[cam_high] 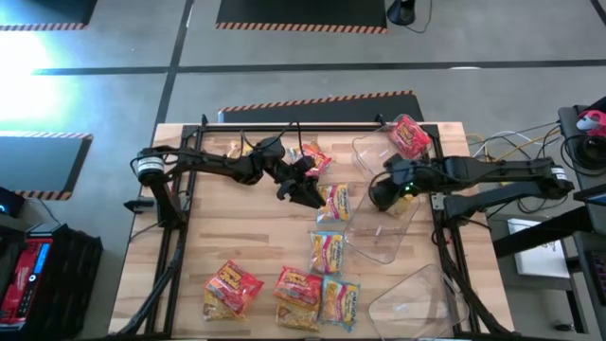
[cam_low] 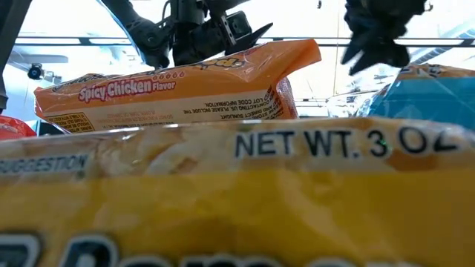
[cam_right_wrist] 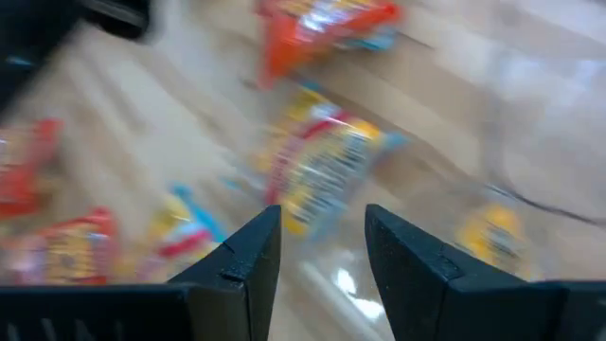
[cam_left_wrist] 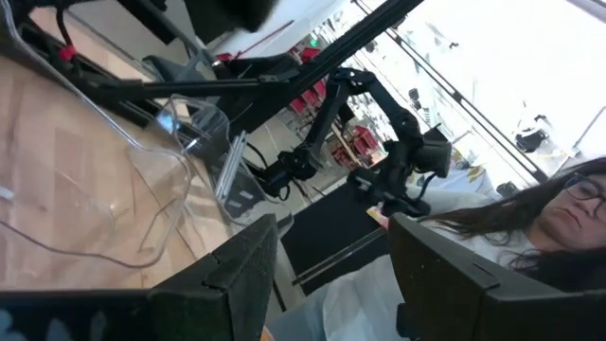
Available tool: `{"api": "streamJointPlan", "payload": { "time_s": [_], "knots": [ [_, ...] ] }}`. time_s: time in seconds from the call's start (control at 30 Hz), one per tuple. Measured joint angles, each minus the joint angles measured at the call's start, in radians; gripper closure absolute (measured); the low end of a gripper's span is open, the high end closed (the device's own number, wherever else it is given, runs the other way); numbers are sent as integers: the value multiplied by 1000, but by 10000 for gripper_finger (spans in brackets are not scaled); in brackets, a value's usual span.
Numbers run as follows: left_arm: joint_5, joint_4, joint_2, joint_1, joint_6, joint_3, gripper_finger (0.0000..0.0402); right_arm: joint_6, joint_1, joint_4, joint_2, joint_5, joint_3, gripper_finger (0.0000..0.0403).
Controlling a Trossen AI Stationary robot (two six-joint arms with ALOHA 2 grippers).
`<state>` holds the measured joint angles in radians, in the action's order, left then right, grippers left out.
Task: Sort Maruchan noodles
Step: Put the blue noodle pack into the bottom transparent bin
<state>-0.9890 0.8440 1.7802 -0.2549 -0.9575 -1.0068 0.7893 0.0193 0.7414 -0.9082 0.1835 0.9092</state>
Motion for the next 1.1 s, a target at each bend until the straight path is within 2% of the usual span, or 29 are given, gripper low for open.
{"api": "streamJointPlan", "payload": {
  "time_s": [0.13,0.3,0.43,0.6,0.83,1.1],
  "knots": [
    [12,-5,0,5,-28,13,216,-17,-2,-182,-53,-71,-19,260],
    [75,-70,0,9,-27,16,216,-49,-10,-349,-163,-193,-36,263],
    [105,-117,0,19,-38,16,216,-87,-27,-379,-244,-258,-31,264],
    [115,-197,-20,47,-66,16,216,-111,-42,-383,-293,-271,-29,264],
    [165,-506,-130,103,28,16,216,-99,-46,-392,-304,-270,-29,264],
    [386,-919,-234,191,212,16,216,54,-80,-520,-304,-245,-29,264]
  ]
}}
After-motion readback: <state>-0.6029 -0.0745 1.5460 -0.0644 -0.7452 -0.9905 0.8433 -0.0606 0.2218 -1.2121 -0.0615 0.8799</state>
